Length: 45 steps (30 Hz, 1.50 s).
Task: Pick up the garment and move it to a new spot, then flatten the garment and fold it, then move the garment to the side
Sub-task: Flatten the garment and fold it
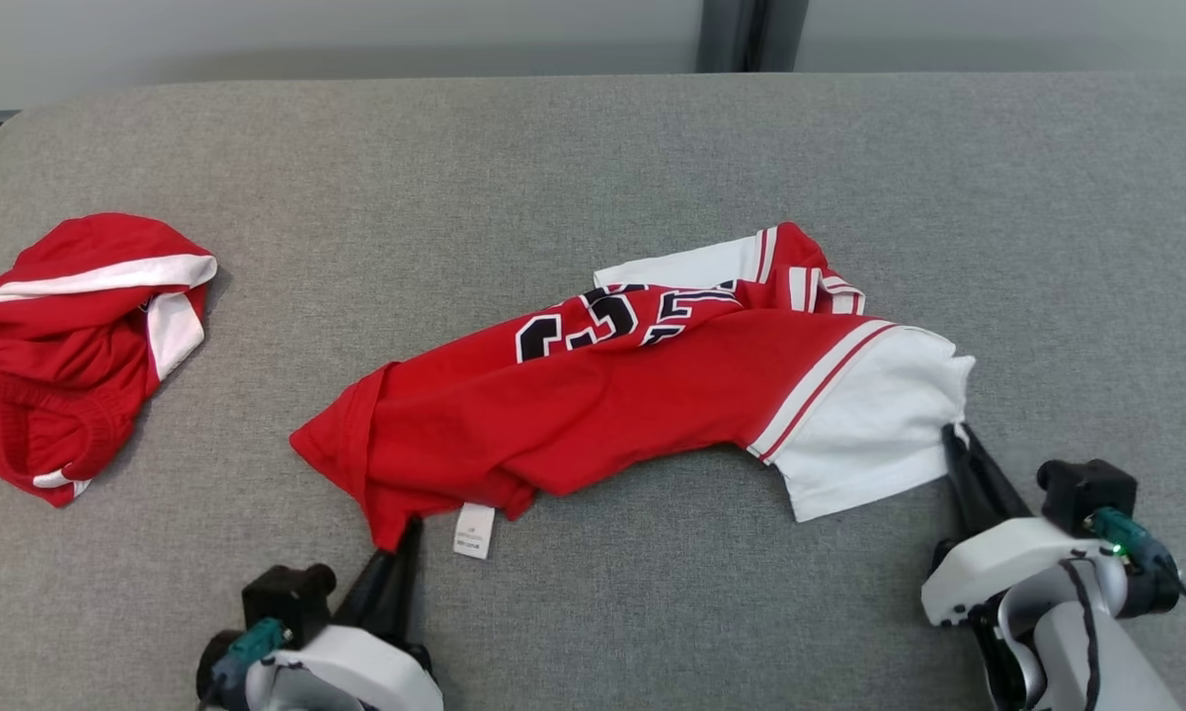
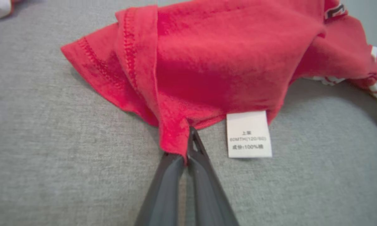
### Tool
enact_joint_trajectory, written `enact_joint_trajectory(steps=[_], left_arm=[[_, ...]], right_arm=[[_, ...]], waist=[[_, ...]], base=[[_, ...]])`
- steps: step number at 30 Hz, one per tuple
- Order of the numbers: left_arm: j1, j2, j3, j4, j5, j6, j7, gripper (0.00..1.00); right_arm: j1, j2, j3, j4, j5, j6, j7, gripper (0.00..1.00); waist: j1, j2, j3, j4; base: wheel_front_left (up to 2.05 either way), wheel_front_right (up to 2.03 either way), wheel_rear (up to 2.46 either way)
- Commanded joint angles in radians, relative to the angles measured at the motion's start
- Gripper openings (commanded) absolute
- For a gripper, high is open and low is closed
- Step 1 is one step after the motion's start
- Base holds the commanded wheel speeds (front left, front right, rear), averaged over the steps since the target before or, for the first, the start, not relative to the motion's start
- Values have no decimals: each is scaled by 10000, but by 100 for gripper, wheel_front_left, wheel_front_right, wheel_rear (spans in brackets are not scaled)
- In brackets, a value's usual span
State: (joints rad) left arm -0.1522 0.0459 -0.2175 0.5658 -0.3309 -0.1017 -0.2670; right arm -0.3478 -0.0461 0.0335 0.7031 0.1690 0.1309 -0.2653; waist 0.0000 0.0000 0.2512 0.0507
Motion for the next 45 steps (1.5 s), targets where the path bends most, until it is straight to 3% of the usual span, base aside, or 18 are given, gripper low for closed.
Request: enact_joint_trajectory(steps=[1, 6, 10, 20, 27, 33, 36, 41, 45], left_arm=[[-151, 79, 137, -176, 142, -28, 38, 0], [-142, 77, 678, -1491, 495, -222, 26, 0], [-522, 465, 900, -2711, 785, -284, 24, 0], [-3107, 3189, 421, -4303, 480, -283, 266, 0], [-4909, 4422, 160, -5008, 79, -283, 1297, 0], [-6327, 4508, -290, -4006, -534, -279, 1689, 0], [-8316, 4369, -687, -2584, -193, -278, 1246, 0], [-10586, 3999, -619, -1025, 275, -49, 374, 0], [-12033, 3693, -738, 91, 395, -152, 82, 0]], right_arm=[[31, -86, -93, -238, 92, -3, 9, 0], [142, -74, -302, -1936, 795, -3, 9, 0], [-157, -157, -413, -3212, 1471, -3, 9, 0], [-2225, -1502, -318, -5112, 2819, -3, 9, 0], [-3986, -2402, -547, -5513, 2927, -3, 633, 0], [-5883, -2433, -500, -4747, 2260, -3, 1396, 0], [-7963, -2481, -479, -3736, 1286, -4, 883, 0], [-10197, -2489, -737, -2688, 193, -6, 261, 0], [-11466, -2578, -1032, -1734, -339, -10, 55, 0]], waist=[[0, 0, -26, -15], [0, 0, -408, -113], [0, 0, -1033, -199], [0, 0, -2381, -433], [0, 0, -1705, -374], [0, 0, 111, -359], [0, 0, 1362, -374], [0, 0, 1997, -447], [0, 0, 2182, -606]], base=[[0, 0, 0], [0, 0, 0], [0, 0, 0], [0, 0, 0], [0, 0, 0], [0, 0, 0], [0, 0, 0], [0, 0, 0], [0, 0, 0]])
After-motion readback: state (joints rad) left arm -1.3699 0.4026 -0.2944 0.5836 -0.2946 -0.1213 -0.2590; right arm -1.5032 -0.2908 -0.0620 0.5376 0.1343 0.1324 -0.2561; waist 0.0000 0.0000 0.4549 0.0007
